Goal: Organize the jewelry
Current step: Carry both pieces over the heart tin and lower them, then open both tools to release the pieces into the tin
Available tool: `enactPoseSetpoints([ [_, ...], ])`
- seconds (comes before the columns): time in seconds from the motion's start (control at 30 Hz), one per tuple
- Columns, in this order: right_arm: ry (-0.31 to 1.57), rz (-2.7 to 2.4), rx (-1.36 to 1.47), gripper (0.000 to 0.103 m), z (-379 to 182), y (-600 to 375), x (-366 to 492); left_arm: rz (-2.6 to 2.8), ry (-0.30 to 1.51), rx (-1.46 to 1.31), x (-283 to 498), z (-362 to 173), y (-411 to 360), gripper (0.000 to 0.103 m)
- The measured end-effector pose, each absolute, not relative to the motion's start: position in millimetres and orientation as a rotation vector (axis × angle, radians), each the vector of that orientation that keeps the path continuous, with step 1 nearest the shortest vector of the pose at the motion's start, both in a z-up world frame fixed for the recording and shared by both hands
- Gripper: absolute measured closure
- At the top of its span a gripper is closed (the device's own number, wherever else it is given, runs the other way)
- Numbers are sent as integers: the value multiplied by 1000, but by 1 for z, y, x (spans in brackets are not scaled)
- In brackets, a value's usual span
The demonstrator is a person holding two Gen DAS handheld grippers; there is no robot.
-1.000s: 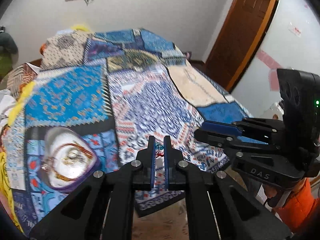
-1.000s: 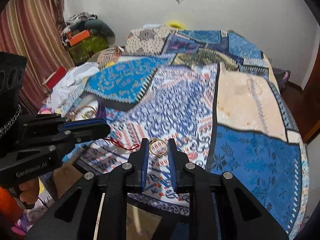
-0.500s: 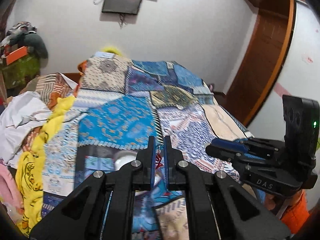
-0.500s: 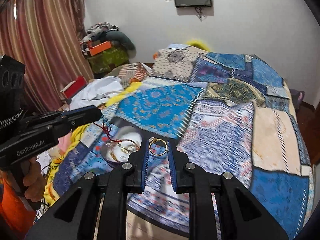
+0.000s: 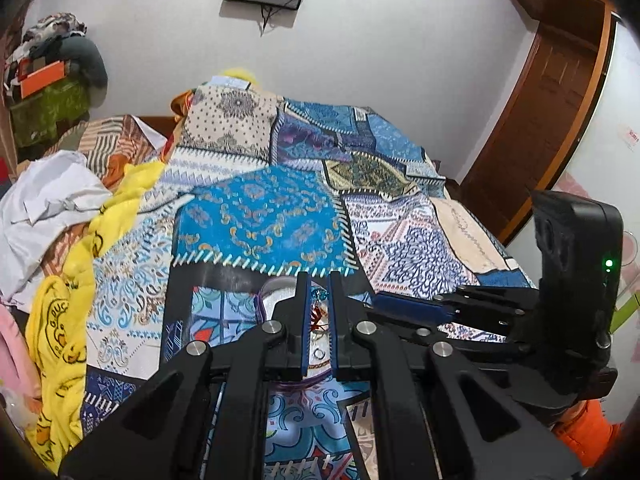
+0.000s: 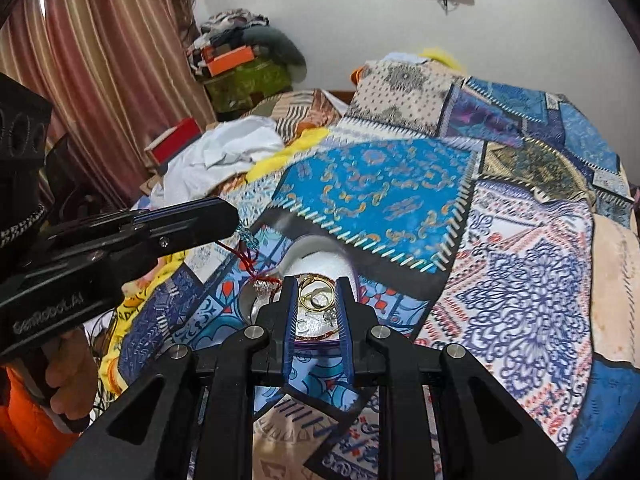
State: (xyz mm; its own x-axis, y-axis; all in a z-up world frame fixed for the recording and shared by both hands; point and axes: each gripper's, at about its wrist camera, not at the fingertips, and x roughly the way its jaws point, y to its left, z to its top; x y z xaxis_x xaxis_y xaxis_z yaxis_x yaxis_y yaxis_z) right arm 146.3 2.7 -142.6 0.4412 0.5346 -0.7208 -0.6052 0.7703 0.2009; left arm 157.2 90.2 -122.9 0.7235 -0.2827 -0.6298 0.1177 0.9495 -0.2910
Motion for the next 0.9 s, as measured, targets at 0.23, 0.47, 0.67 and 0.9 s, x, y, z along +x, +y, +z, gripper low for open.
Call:
enactPoseSetpoints([
  [0.23, 909, 722, -122, 86, -158, 15, 151, -231, 769, -246, 162, -136, 90, 97],
  [0.47, 906, 706, -146, 86, -161, 21, 154, -221, 787, -237, 162, -138, 91, 97],
  [0.67, 923, 688, -121, 82, -156, 15, 156, -184, 764, -204, 152, -127, 91, 91],
  [0.9, 821, 662, -123, 82, -118, 1, 135, -113, 685, -168, 129, -97, 94, 91],
])
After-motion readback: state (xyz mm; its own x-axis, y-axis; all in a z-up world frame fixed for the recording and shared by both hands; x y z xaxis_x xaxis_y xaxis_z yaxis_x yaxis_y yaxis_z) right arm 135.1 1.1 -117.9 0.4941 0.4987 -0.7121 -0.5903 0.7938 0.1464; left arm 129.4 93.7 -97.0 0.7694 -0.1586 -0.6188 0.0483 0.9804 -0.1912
